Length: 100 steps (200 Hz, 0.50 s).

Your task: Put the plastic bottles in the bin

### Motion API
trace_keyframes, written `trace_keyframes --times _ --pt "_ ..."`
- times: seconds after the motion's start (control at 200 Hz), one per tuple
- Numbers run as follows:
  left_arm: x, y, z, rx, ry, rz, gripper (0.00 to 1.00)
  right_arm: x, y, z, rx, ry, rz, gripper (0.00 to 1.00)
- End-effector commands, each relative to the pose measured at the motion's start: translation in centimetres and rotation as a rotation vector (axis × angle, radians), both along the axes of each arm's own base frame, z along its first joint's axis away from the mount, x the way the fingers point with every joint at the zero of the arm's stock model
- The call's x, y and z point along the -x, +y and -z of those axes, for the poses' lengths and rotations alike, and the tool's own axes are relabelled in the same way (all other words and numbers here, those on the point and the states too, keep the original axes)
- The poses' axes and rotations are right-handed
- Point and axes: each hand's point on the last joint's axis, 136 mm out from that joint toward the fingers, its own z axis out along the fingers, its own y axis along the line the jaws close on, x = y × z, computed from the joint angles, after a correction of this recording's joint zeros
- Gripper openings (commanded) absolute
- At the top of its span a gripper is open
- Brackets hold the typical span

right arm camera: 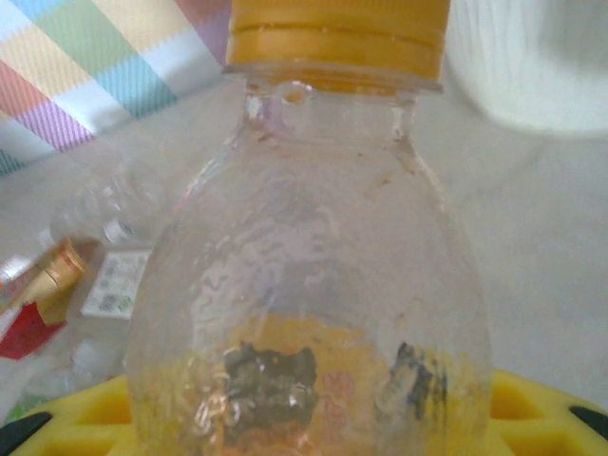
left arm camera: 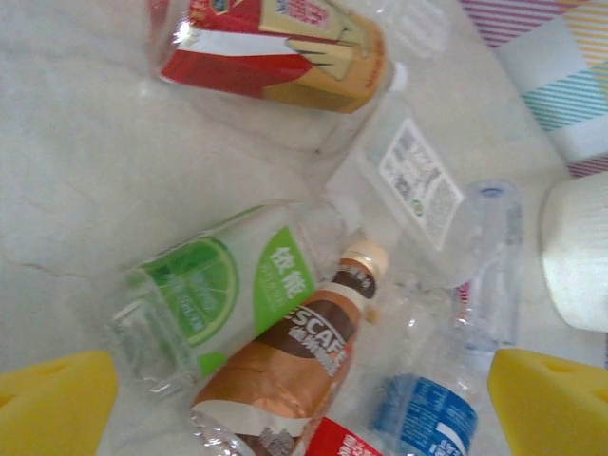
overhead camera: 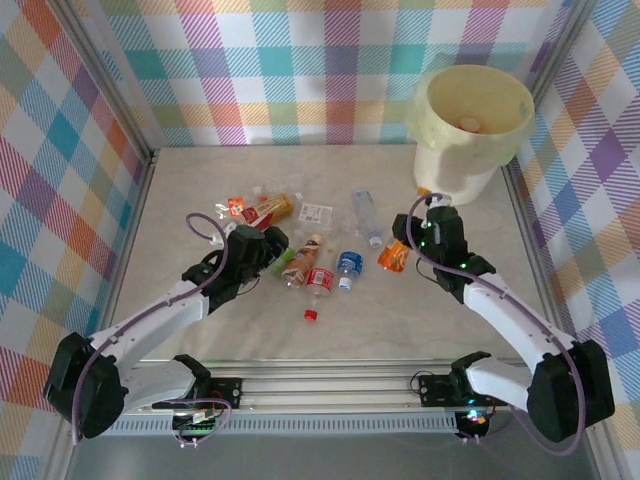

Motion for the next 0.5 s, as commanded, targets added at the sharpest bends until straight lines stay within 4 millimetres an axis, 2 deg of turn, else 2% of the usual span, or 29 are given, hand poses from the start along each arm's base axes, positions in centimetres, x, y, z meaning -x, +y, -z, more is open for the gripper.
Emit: trace_keyframes --times 0.0,0.14,0.34,0.45,0.495 --pt "-0.3 -0.3 -1.5 0.023 -0.083 0.042 1.00 -2.0 -0.5 -8.8 0.082 -0.276 0.017 0.50" --pt "0.4 0.4 -1.7 0.036 -0.110 0.025 1.00 -3.9 -1.5 -13.0 0.184 -0.376 0.089 0.50" --pt "1.3 1.8 -2.2 0.029 -0.138 -0.008 1.00 -8.0 -3.3 -19.9 0.419 -0.501 0.239 0.51" --pt "1.5 2.3 -2.5 0.023 -0.149 -0.024 1.00 -10.3 -4.2 -22.4 0.519 -0.525 0.290 0.51" --pt "1.6 2.5 -2.5 0.019 -0.150 -0.028 1.00 -11.5 -5.2 -22.9 0.543 -0.507 0.320 0.51"
